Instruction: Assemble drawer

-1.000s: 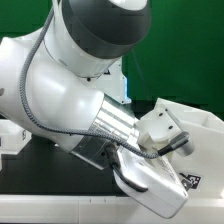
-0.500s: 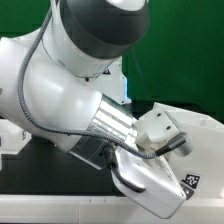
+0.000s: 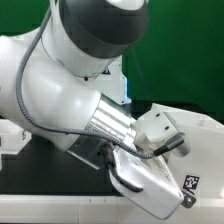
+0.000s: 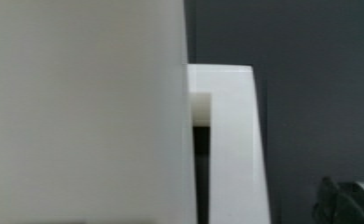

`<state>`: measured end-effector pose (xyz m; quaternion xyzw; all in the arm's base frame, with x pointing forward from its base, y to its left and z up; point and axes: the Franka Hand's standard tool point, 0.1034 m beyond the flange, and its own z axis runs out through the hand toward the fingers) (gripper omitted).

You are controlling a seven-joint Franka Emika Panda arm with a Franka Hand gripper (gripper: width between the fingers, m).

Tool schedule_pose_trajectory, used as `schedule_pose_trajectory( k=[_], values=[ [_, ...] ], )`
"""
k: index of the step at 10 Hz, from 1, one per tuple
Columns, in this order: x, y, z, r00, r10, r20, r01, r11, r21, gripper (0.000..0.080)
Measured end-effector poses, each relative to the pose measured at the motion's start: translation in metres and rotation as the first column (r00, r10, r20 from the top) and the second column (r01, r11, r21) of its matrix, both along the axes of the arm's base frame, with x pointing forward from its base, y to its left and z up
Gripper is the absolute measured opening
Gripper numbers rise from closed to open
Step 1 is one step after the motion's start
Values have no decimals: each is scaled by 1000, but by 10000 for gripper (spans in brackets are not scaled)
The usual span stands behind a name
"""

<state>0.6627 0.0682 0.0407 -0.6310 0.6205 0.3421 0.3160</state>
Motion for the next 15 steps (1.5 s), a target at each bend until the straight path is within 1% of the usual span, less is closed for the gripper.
schedule_pose_trajectory(
  k=[2, 3, 4, 5, 6, 7, 8, 9, 10, 11, 13, 14, 15],
  values=[
    [-1, -12, -4, 1000, -4, -2, 4, 1000, -9, 649],
    [3, -20, -4, 1000, 11, 18, -10, 997, -71, 649],
    [8, -26, 3, 998, 30, 51, -23, 991, -130, 649],
    [9, -31, 10, 997, 48, 64, -38, 987, -156, 649],
    [14, -39, 16, 993, 78, 92, -57, 974, -218, 649],
    [18, -44, 23, 986, 117, 114, -82, 958, -273, 649],
    [21, -47, 28, 983, 134, 128, -91, 950, -298, 649],
    [27, -51, 36, 976, 148, 158, -86, 934, -347, 649],
    [28, -51, 46, 972, 156, 176, -82, 925, -370, 649],
    [31, -51, 54, 965, 173, 199, -78, 908, -412, 649],
    [37, -40, 73, 948, 212, 238, -75, 873, -482, 649],
    [42, -28, 84, 944, 216, 248, -55, 847, -529, 649],
    [45, -12, 94, 938, 216, 270, -30, 829, -559, 649]
  ],
)
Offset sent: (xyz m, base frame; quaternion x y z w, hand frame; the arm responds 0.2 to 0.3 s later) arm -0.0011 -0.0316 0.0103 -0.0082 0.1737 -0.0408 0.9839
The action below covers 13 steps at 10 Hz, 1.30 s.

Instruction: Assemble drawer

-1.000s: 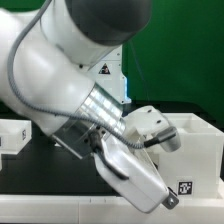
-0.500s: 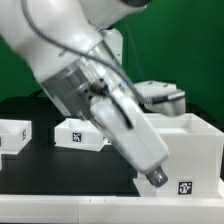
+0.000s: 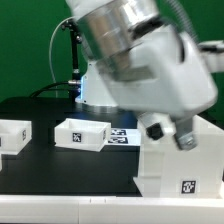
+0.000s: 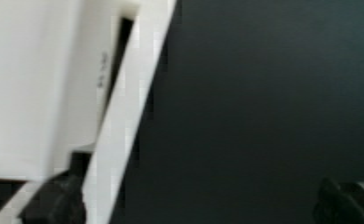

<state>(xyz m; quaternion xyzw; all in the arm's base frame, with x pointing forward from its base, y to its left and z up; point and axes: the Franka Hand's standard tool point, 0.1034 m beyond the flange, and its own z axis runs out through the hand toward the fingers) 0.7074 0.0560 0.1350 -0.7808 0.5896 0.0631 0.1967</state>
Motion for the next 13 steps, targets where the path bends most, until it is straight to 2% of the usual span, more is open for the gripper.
schedule_pose_trajectory(
  k=[2, 3, 4, 6, 7, 8, 9, 10, 11, 13],
  values=[
    [5, 16, 0, 999, -17, 42, 19, 999, -45, 649],
    [5, 16, -1, 999, -15, 42, 17, 999, -48, 649],
    [3, 13, -1, 999, 28, 40, -25, 998, -55, 649],
    [4, -6, 16, 983, 175, 59, -171, 983, -69, 649],
    [0, -10, 26, 961, 267, 65, -263, 962, -67, 649],
    [-5, -7, 31, 942, 328, 65, -323, 943, -81, 649],
    [-15, 3, 32, 927, 371, 53, -364, 925, -111, 649],
    [-21, 10, 27, 946, 311, 91, -296, 943, -150, 649],
    [-29, 12, 24, 945, 317, 80, -302, 941, -150, 649],
    [-27, 11, 24, 945, 317, 83, -303, 941, -152, 649]
  ],
)
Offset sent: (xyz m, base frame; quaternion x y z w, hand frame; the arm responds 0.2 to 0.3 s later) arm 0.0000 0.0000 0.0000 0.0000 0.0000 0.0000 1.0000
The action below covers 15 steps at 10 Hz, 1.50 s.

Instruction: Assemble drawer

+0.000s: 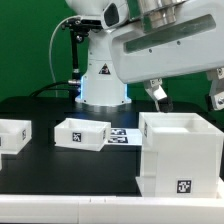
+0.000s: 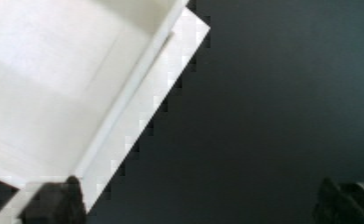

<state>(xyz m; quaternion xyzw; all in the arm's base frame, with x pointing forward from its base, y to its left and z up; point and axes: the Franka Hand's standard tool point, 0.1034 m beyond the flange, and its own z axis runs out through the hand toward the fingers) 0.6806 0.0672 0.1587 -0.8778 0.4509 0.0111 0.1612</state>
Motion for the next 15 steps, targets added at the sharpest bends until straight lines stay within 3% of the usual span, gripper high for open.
schedule_pose_trajectory(
  k=[1, 4, 6, 7, 10, 12, 13, 15],
  values=[
    [-7, 2, -3, 990, 141, -4, -141, 989, -31, 649],
    [-24, -34, 8, 896, 443, 28, -440, 896, -58, 649],
    [-36, -40, -12, 933, 338, 122, -324, 938, -121, 649],
    [-42, -38, -12, 931, 353, 95, -343, 934, -104, 649],
    [-42, -38, -15, 916, 391, 94, -379, 917, -123, 649],
    [-59, -35, -28, 777, 629, 26, -614, 765, -193, 649],
    [-63, -34, -30, 642, 767, -2, -747, 625, -226, 649],
    [-64, -31, -33, 631, 775, 1, -754, 614, -235, 649]
  ],
)
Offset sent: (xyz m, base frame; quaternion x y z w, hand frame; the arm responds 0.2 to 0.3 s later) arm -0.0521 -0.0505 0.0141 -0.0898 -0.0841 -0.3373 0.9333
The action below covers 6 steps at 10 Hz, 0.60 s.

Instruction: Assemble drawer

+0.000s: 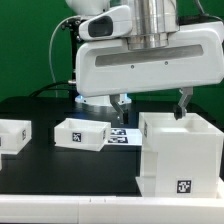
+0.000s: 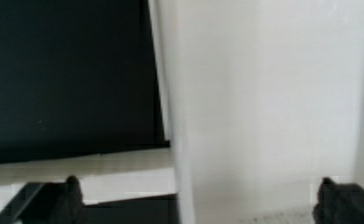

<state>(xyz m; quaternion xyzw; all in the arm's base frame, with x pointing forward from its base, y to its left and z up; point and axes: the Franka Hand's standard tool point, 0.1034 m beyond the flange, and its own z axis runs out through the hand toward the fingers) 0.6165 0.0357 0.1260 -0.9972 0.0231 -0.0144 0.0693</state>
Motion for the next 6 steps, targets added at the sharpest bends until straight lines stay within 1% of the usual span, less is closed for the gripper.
schedule_pose_trajectory(
  k=[2, 3, 4, 5, 6],
  values=[
    [0, 0, 0, 1000, 0, 0, 0, 1000, 0, 649],
    [0, -1, -3, 1000, 7, -3, -7, 1000, -7, 649],
    [0, 0, -14, 1000, 25, -15, -25, 999, -19, 649],
    [0, 1, -24, 999, 17, -28, -17, 1000, -19, 649],
    [-1, 3, -28, 999, 18, -34, -18, 1000, -19, 649]
  ],
)
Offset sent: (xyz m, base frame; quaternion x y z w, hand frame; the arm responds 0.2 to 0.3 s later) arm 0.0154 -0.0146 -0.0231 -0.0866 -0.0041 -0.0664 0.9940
